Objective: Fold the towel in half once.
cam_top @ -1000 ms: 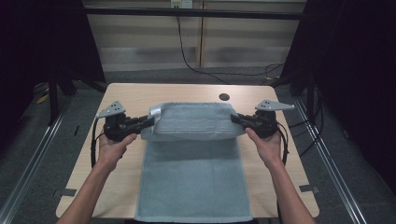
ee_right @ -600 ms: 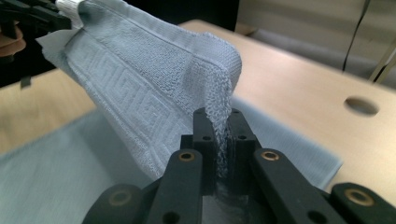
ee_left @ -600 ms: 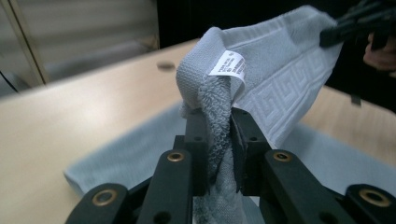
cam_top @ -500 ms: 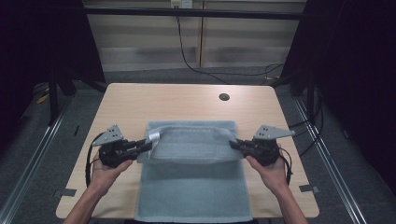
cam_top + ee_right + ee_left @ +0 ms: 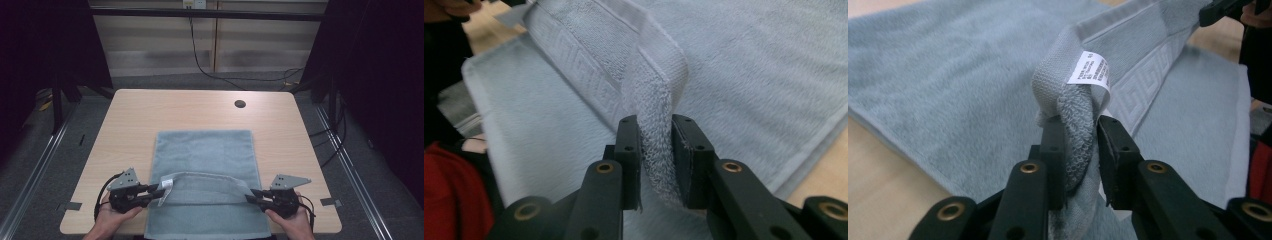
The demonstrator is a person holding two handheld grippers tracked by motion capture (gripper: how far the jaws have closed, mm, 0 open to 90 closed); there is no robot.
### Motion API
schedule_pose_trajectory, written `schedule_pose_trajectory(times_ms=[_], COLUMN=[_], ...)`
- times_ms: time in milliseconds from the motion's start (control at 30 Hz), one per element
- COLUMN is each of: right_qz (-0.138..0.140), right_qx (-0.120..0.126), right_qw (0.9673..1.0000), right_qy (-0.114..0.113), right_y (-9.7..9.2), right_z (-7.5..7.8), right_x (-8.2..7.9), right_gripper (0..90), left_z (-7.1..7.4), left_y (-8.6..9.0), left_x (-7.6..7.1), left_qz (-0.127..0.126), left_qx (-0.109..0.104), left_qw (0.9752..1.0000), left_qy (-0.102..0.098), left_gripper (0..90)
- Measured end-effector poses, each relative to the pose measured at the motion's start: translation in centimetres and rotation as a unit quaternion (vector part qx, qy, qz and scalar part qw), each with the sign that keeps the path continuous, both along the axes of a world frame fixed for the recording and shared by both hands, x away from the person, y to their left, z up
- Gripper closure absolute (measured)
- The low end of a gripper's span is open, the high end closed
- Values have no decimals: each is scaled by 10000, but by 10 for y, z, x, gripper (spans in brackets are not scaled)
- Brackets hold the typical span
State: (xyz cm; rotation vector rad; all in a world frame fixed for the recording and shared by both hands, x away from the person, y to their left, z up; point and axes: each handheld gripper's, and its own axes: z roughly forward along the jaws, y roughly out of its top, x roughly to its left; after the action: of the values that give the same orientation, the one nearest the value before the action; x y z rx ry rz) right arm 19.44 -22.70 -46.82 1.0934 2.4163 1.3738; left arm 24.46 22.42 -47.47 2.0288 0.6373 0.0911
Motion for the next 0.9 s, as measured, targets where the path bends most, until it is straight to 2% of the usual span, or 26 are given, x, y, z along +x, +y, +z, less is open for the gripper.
schedule_pose_trajectory(times_ms=[33, 100, 167, 233, 300, 367, 433, 467, 500, 567, 633, 667, 700, 767, 800, 833, 867, 900], right_qz=[-3, -29, -74, -33, -90, -161, -217, -282, -316, -319, -296, -311, -348, -332, -354, -351, -373, -399], right_qx=[62, -39, 4, 81, 136, 190, 216, 190, 216, 194, 141, 95, 107, 30, 10, 38, 19, 9], right_qw=[10000, 10000, 10000, 10000, 9999, 9997, 9995, 9994, 9992, 9993, 9995, 9995, 9993, 9994, 9994, 9994, 9993, 9992], right_qy=[20, 2, -3, 6, -5, -56, -99, -101, -104, -67, -17, -20, 22, 12, 6, 20, 42, 94], right_y=[-2, -4, -8, -12, -15, -21, -26, -28, -30, -31, -29, -27, -26, -21, -19, -16, -14, -11], right_z=[0, 0, 0, 1, 2, 4, 6, 6, 5, 3, 0, -1, -2, -2, -2, -2, -2, -2], right_x=[-5, -14, -23, -30, -37, -42, -41, -39, -35, -23, -9, 0, 8, 25, 34, 43, 51, 60], right_gripper=[738, 713, 691, 659, 633, 607, 602, 596, 597, 599, 600, 600, 596, 591, 576, 564, 543, 509], left_z=[-1, -1, 0, 3, 8, 12, 13, 12, 11, 7, 5, 5, 5, 4, 4, 4, 3, 1], left_y=[3, 8, 12, 17, 22, 26, 28, 28, 27, 23, 16, 11, 7, 0, -3, -6, -8, -9], left_x=[-2, -7, -14, -18, -23, -22, -15, -10, -4, 9, 21, 26, 30, 42, 48, 54, 61, 69], left_qz=[-6, 8, -19, -68, -44, -63, -120, 26, 172, 246, 437, 414, 406, 528, 573, 585, 617, 671], left_qx=[24, -63, -126, -317, -476, -585, -674, -622, -566, -446, -184, -88, 14, 129, 198, 353, 385, 338], left_qw=[10000, 9999, 9999, 9994, 9988, 9983, 9975, 9980, 9981, 9984, 9980, 9983, 9988, 9982, 9980, 9976, 9973, 9971], left_qy=[19, 99, 105, 132, 57, 41, 146, 139, 190, 261, 417, 412, 268, 248, 195, 68, 27, 134], left_gripper=[724, 709, 684, 659, 643, 623, 603, 608, 610, 606, 598, 587, 572, 563, 566, 583, 590, 588])
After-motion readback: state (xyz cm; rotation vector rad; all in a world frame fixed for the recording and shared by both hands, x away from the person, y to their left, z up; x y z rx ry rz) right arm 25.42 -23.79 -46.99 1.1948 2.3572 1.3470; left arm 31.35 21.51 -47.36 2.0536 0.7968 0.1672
